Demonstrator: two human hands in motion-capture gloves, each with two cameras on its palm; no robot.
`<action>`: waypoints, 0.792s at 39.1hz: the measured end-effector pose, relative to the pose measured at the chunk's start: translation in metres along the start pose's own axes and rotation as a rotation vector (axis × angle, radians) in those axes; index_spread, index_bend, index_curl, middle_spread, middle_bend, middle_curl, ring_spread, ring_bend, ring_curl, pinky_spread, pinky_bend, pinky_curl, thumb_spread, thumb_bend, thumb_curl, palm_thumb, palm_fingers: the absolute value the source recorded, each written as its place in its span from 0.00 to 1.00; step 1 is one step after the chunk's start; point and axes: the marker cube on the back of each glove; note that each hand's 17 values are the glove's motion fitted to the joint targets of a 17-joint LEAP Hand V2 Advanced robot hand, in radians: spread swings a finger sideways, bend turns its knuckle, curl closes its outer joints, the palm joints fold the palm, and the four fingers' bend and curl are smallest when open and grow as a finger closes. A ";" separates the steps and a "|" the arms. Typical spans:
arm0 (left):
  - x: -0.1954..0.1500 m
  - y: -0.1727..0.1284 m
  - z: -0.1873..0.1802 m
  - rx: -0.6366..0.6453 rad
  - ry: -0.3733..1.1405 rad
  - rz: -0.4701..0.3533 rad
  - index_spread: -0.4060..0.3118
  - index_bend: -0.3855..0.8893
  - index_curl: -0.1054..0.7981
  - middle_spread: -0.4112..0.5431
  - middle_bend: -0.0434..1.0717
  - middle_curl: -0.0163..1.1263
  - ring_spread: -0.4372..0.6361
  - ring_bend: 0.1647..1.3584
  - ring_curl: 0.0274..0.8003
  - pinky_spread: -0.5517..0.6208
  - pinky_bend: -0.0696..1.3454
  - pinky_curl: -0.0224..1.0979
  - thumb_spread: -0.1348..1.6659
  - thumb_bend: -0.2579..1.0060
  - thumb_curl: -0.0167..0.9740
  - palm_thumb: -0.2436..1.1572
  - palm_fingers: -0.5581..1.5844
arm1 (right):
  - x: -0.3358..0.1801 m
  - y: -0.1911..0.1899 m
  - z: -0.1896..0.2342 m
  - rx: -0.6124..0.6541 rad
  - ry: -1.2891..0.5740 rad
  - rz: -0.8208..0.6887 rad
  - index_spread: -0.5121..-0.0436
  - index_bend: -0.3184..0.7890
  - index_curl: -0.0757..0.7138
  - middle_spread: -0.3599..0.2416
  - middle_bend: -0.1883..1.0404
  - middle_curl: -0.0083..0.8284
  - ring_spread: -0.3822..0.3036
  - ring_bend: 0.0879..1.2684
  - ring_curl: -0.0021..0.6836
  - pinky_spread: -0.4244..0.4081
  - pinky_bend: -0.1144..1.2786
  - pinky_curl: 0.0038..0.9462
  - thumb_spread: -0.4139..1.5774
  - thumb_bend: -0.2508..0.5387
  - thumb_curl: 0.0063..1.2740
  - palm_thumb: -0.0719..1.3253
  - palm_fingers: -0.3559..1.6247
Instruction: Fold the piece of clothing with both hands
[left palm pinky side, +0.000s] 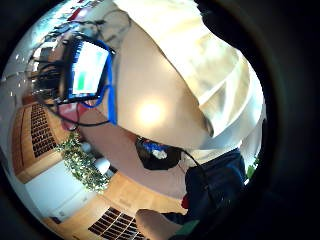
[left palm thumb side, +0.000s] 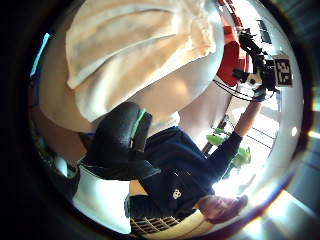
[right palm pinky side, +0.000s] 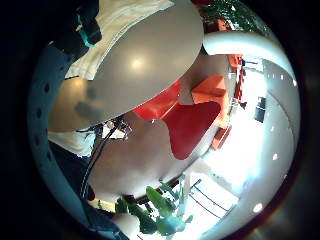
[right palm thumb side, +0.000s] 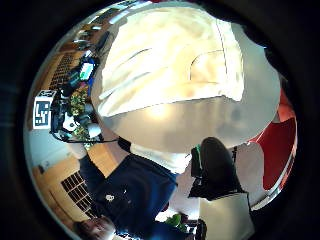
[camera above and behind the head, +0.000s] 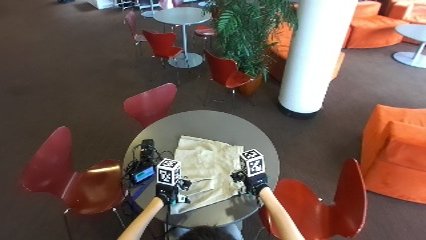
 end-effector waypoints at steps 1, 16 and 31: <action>0.000 -0.004 0.007 -0.016 0.003 0.007 0.43 0.41 0.46 0.60 0.17 0.25 0.67 0.32 0.31 0.67 0.32 0.32 0.67 0.18 0.32 0.42 0.34 | 0.000 -0.001 0.002 0.014 0.007 0.002 0.28 0.37 0.26 0.43 0.32 0.44 0.40 0.41 0.51 0.56 0.54 0.38 0.73 0.36 0.29 0.56 0.36; 0.025 0.030 0.030 -0.145 -0.023 -0.057 0.39 0.41 0.44 0.55 0.18 0.24 0.55 0.36 0.35 0.52 0.48 0.37 0.62 0.18 0.33 0.39 0.39 | -0.006 0.014 0.024 -0.127 0.046 0.176 0.27 0.39 0.30 0.35 0.31 0.46 0.31 0.44 0.54 0.50 0.54 0.38 0.72 0.30 0.34 0.61 0.43; 0.017 -0.009 0.049 0.098 -0.062 -0.054 0.31 0.47 0.53 0.32 0.36 0.35 0.36 0.21 0.34 0.36 0.39 0.36 0.65 0.25 0.41 0.57 0.64 | -0.006 -0.020 0.030 0.185 -0.057 0.116 0.36 0.42 0.41 0.30 0.31 0.49 0.27 0.37 0.54 0.28 0.52 0.37 0.72 0.33 0.39 0.72 0.61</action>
